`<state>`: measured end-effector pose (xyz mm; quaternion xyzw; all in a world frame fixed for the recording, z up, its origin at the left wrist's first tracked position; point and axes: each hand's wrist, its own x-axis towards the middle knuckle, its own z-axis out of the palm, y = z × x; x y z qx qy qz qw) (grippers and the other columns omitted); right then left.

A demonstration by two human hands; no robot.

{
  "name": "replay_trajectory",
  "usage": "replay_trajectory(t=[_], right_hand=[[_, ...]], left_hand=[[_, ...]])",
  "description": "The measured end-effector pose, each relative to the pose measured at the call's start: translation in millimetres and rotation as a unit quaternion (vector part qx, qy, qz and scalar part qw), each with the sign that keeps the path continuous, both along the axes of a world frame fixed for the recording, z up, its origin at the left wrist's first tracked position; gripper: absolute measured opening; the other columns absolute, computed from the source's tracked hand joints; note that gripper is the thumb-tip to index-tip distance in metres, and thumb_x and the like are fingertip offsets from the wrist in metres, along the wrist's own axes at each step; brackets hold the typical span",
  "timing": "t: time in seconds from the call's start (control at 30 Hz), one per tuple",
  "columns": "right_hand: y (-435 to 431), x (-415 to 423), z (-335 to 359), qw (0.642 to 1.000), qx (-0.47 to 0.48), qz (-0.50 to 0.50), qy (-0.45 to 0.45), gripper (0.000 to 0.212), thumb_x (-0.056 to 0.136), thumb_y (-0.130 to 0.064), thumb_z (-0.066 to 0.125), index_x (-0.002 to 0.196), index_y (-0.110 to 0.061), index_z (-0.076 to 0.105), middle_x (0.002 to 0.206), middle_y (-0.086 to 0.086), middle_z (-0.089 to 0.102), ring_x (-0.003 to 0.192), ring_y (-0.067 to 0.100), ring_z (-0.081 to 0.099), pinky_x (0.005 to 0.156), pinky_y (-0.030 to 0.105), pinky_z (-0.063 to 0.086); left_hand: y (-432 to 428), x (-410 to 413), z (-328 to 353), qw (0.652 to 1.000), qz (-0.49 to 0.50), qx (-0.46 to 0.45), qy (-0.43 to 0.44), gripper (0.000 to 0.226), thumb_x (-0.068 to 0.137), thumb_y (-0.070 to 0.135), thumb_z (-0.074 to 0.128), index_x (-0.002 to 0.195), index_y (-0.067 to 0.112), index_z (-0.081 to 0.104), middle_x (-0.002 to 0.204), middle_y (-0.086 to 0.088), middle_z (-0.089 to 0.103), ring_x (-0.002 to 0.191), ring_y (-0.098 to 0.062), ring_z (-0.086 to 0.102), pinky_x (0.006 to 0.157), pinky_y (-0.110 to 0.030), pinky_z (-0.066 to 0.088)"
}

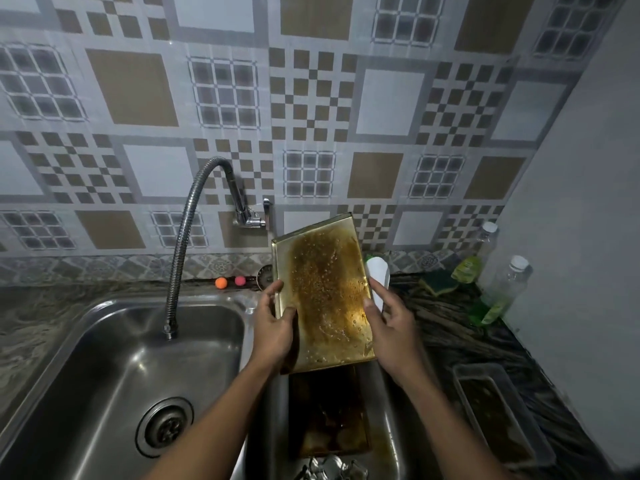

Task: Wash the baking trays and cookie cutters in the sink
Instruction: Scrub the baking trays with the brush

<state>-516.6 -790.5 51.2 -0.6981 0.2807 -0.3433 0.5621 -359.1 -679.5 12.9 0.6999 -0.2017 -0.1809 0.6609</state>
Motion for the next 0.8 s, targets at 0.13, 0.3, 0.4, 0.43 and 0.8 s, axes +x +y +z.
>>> replay_trajectory(t=[0.13,0.3,0.4,0.43,0.8], right_hand=[[2,3,-5,0.998,-0.018,-0.053,0.001,0.037,0.098,-0.023,0.054,0.134,-0.032,0.053,0.123,-0.026,0.052,0.111,-0.015,0.051,0.087,0.008,0.044],[10,8,-15,0.982,-0.155,-0.106,0.026,0.035,0.096,-0.021,0.056,0.131,-0.025,0.059,0.119,-0.018,0.057,0.117,0.004,0.054,0.096,0.030,0.048],[18,9,-24,0.958,-0.260,-0.109,0.051,0.035,0.093,-0.019,0.061,0.129,-0.021,0.060,0.121,-0.009,0.061,0.115,0.012,0.055,0.094,0.039,0.049],[21,9,-26,0.947,-0.293,-0.113,0.063,0.036,0.092,-0.018,0.063,0.127,-0.020,0.061,0.120,-0.007,0.062,0.114,0.013,0.056,0.094,0.040,0.048],[35,14,5,0.962,-0.259,-0.076,0.046,0.028,0.087,-0.032,0.067,0.114,-0.033,0.057,0.114,-0.016,0.060,0.100,0.005,0.058,0.080,0.022,0.049]], left_hand=[[-7,-3,15,0.986,0.025,0.102,-0.129,0.059,0.096,0.036,0.058,0.148,0.039,0.031,0.160,0.002,0.019,0.146,-0.023,0.021,0.116,-0.048,0.022],[-26,-18,62,0.962,-0.083,0.065,-0.252,0.063,0.096,0.049,0.052,0.151,0.044,0.022,0.154,0.006,0.028,0.139,-0.012,0.028,0.111,-0.037,0.027],[-36,-27,77,0.976,-0.170,-0.006,-0.134,0.058,0.102,0.040,0.046,0.153,0.043,0.019,0.152,0.019,0.029,0.137,0.002,0.029,0.114,-0.027,0.026],[-38,-29,79,0.980,-0.172,-0.021,-0.098,0.055,0.103,0.037,0.044,0.152,0.044,0.021,0.152,0.020,0.028,0.138,0.003,0.027,0.114,-0.026,0.025],[-19,-12,55,0.994,-0.021,-0.104,0.016,0.053,0.100,0.007,0.045,0.139,0.042,0.049,0.148,0.010,0.047,0.136,-0.006,0.043,0.116,-0.039,0.035]])
